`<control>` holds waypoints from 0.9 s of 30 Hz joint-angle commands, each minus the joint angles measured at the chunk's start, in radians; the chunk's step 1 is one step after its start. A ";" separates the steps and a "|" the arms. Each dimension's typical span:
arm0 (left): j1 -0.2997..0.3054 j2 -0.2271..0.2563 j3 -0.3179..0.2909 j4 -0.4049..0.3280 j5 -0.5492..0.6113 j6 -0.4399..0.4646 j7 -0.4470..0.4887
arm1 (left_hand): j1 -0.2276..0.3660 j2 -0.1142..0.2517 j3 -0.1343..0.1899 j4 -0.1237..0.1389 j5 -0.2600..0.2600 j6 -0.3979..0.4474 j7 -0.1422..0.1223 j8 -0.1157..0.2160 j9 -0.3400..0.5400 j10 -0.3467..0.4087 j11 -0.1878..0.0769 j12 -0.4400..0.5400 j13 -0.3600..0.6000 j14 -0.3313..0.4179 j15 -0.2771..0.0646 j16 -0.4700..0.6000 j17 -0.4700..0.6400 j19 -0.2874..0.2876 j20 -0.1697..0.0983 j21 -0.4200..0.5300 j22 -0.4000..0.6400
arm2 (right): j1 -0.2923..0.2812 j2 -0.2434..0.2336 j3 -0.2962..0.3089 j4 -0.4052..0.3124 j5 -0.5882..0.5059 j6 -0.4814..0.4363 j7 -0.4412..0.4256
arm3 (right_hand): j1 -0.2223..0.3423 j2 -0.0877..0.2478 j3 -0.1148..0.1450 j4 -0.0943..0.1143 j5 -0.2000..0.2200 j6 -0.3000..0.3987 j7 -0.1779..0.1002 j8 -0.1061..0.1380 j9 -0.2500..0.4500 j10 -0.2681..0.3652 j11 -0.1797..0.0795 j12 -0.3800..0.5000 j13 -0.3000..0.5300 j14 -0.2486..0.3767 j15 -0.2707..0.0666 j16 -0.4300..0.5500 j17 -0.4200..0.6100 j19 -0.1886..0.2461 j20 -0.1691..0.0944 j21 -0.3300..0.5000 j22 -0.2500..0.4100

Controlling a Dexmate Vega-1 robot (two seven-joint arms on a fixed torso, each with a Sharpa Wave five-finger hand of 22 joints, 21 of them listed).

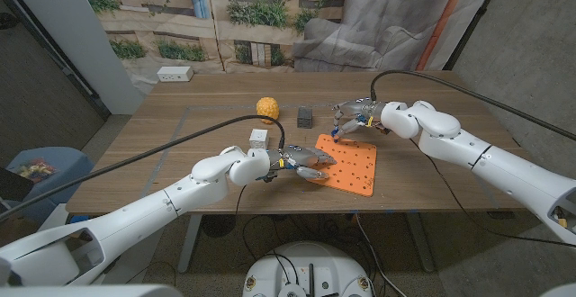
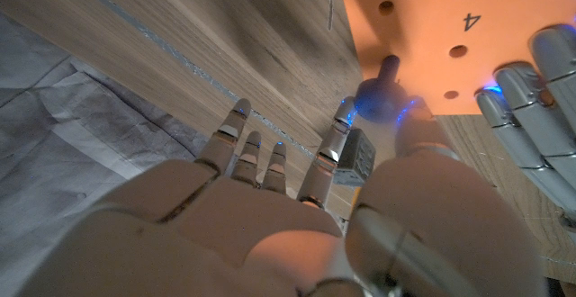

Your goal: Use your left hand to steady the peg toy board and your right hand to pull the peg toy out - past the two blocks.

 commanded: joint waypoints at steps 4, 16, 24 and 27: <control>-0.001 -0.001 0.003 -0.001 -0.003 0.005 -0.003 | 0.011 0.094 0.000 -0.008 0.000 0.019 0.011 0.005 0.001 0.019 0.013 0.008 0.006 0.027 -0.028 0.011 0.009 0.027 -0.125 0.006 0.006 | -0.011 -0.001 0.000 0.003 -0.004 0.000 -0.034 | 0.030 0.009 0.009 -0.004 -0.002 0.044 -0.002 0.021 0.008 0.028 -0.005 0.008 0.002 0.017 -0.011 0.008 0.002 0.020 -0.007 0.008 0.002; 0.005 0.000 0.001 -0.004 -0.006 0.012 0.003 | 0.014 0.095 -0.001 -0.010 -0.001 0.021 0.013 0.005 0.001 0.021 0.013 0.009 0.007 0.028 -0.028 0.011 0.009 0.027 -0.124 0.006 0.006 | -0.021 -0.005 0.013 0.007 0.010 0.015 -0.076 | 0.036 0.033 0.018 0.004 -0.001 0.104 -0.004 0.047 0.013 0.066 -0.018 0.013 0.001 0.044 -0.034 0.018 0.002 0.043 -0.018 0.009 0.002; 0.001 -0.002 0.002 0.003 -0.009 0.009 0.005 | 0.015 0.095 -0.002 -0.011 -0.001 0.022 0.013 0.005 0.001 0.021 0.013 0.009 0.007 0.028 -0.028 0.011 0.010 0.028 -0.124 0.006 0.006 | -0.031 -0.011 0.025 -0.001 0.019 0.016 -0.097 | 0.035 0.041 0.020 0.006 0.000 0.116 -0.005 0.052 0.014 0.079 -0.020 0.015 0.000 0.057 -0.041 0.023 0.003 0.055 -0.019 0.011 0.002; 0.000 0.000 0.002 0.004 -0.011 0.008 0.003 | 0.016 0.095 -0.002 -0.011 -0.001 0.022 0.013 0.005 0.001 0.021 0.013 0.009 0.007 0.028 -0.028 0.012 0.010 0.027 -0.123 0.006 0.006 | -0.035 -0.012 0.030 -0.003 0.027 0.016 -0.102 | 0.035 0.042 0.021 0.006 0.000 0.122 -0.005 0.055 0.014 0.087 -0.021 0.016 0.000 0.060 -0.041 0.024 0.003 0.059 -0.019 0.011 0.002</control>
